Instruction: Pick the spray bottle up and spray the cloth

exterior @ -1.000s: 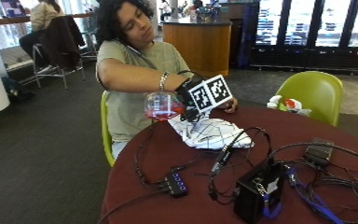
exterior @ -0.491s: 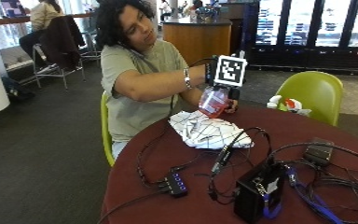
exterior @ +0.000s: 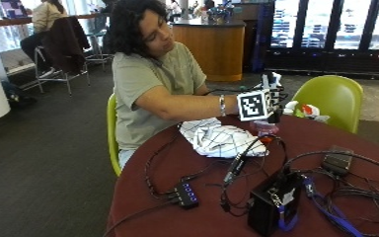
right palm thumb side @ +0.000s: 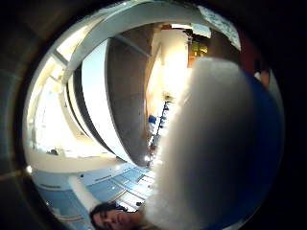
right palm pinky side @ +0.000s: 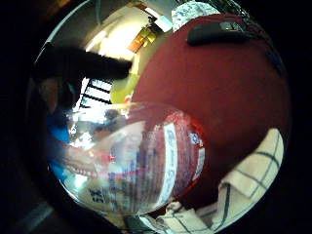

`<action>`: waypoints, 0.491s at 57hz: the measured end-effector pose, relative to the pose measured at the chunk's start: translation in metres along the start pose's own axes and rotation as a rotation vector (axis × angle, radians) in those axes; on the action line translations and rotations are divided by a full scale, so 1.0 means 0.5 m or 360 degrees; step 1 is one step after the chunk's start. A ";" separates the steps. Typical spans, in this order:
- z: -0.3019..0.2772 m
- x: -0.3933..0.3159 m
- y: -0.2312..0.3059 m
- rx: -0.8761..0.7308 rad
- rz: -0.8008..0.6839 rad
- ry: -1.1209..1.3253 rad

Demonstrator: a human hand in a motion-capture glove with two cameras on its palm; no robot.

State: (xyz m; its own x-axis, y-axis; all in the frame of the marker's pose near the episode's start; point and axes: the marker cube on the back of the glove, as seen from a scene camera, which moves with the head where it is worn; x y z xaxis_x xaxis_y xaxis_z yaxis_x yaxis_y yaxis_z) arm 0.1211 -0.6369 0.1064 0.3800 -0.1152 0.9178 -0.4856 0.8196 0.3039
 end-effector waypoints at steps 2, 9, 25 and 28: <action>0.000 0.004 0.002 0.0041 -0.0036 -0.0003; -0.017 0.014 0.006 0.0133 -0.0087 -0.0047; -0.030 0.021 0.011 0.0123 0.0024 -0.0086; -0.027 0.024 0.017 0.0106 0.0086 -0.0065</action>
State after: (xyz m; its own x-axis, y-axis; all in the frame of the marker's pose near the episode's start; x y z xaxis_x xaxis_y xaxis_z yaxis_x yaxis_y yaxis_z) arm 0.1323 -0.6239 0.1162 0.3200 -0.0955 0.9426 -0.5565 0.7862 0.2686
